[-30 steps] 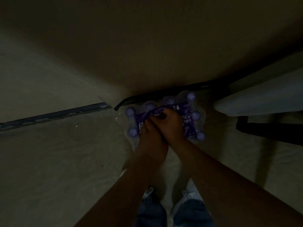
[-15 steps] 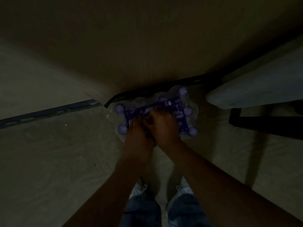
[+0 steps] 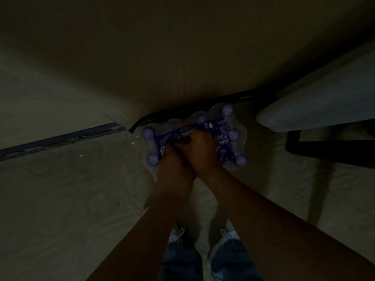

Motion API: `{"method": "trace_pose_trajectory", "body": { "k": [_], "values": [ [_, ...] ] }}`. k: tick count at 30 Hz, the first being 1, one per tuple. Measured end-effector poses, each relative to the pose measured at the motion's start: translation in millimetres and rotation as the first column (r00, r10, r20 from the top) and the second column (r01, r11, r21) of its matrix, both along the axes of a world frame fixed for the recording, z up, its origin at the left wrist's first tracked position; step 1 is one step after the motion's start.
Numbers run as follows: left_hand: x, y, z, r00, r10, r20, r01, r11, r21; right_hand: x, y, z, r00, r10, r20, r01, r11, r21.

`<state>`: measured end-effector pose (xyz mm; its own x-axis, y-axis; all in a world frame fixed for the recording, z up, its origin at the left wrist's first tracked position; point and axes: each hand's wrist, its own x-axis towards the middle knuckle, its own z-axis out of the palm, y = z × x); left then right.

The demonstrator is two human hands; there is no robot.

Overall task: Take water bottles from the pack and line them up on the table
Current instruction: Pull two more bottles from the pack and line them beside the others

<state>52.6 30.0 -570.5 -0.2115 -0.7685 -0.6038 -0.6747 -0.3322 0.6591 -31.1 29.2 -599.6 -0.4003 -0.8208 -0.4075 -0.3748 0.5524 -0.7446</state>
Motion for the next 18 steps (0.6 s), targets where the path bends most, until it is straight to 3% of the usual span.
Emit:
{"method": "trace_pose_trajectory", "body": {
  "k": [3,5,7,8,12,16,18],
  "values": [
    [7,1,4,0.997,-0.082,0.003,0.082,0.995,-0.053,2,14,5,0.952,0.139,-0.272,-0.144,0.990,0.002],
    [9,-1,6,0.984,-0.170,0.060,0.176,0.979,-0.105,-3,21,8,0.908,0.241,-0.342,-0.216,0.970,0.110],
    [8,-3,4,0.965,-0.258,0.049,0.262,0.952,-0.161,-10,22,13,0.900,0.296,-0.320,-0.247,0.951,0.185],
    [7,-5,3,0.976,-0.218,0.002,0.215,0.959,-0.187,-12,21,17,0.918,0.278,-0.283,-0.239,0.957,0.163],
    [9,-12,4,0.978,-0.182,-0.100,0.159,0.965,-0.209,-13,16,40,0.974,0.119,-0.193,-0.133,0.989,-0.060],
    [7,-13,9,0.944,-0.248,-0.215,0.220,0.964,-0.148,-16,28,57,0.961,0.165,-0.222,-0.198,0.971,-0.133],
    [2,-14,13,0.927,-0.211,-0.310,0.173,0.974,-0.147,-15,37,62,0.972,0.114,-0.205,-0.153,0.971,-0.182]
  ]
}}
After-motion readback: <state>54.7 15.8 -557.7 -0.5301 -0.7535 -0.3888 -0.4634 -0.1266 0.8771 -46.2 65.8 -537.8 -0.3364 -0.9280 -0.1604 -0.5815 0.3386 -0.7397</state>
